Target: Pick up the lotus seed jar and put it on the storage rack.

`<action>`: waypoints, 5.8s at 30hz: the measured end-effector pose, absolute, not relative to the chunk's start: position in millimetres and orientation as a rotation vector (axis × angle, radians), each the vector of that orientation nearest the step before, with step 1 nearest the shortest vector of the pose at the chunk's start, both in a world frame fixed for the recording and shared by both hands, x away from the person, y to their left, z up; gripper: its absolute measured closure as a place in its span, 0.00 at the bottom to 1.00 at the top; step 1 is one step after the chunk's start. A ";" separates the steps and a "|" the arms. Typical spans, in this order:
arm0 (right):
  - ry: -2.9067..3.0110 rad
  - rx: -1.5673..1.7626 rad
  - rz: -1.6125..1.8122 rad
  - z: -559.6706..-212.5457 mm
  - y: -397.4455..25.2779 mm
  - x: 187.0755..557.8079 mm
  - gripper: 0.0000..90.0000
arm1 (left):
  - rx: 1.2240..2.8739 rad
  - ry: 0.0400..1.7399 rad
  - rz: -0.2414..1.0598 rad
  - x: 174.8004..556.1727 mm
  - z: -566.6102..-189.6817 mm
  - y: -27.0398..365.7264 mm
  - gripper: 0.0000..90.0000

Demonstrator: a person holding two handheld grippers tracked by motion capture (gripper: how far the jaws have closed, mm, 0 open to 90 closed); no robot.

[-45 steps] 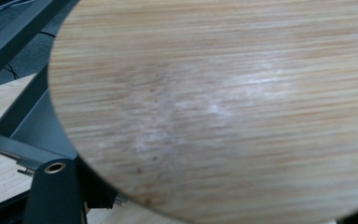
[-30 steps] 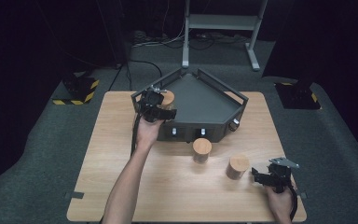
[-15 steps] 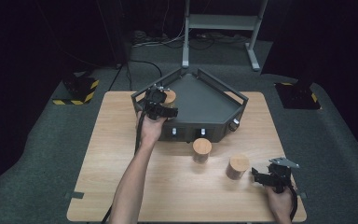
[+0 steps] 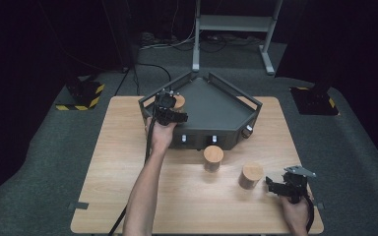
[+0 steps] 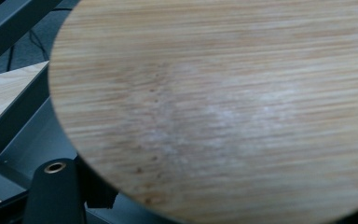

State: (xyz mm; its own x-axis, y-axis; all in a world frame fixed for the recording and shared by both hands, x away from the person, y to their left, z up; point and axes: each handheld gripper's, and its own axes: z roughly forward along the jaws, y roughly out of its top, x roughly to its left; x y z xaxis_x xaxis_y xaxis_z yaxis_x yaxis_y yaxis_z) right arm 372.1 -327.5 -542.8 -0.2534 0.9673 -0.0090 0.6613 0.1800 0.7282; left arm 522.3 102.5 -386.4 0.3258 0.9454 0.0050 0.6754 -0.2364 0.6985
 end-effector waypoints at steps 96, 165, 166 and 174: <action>1.985 1.527 0.850 -542.8 -327.4 372.0 0.09 | 2.009 1.314 0.600 478.8 -395.4 118.4 0.11; 1.985 1.527 0.850 -542.8 -327.4 372.0 0.09 | 2.013 1.257 0.551 436.2 -417.1 128.9 0.12; 1.985 1.527 0.850 -542.8 -327.4 372.0 0.09 | 2.012 1.257 0.549 436.0 -417.3 129.0 0.12; 1.985 1.527 0.850 -542.8 -327.4 372.0 0.09 | 2.012 1.255 0.550 432.5 -419.8 130.1 0.12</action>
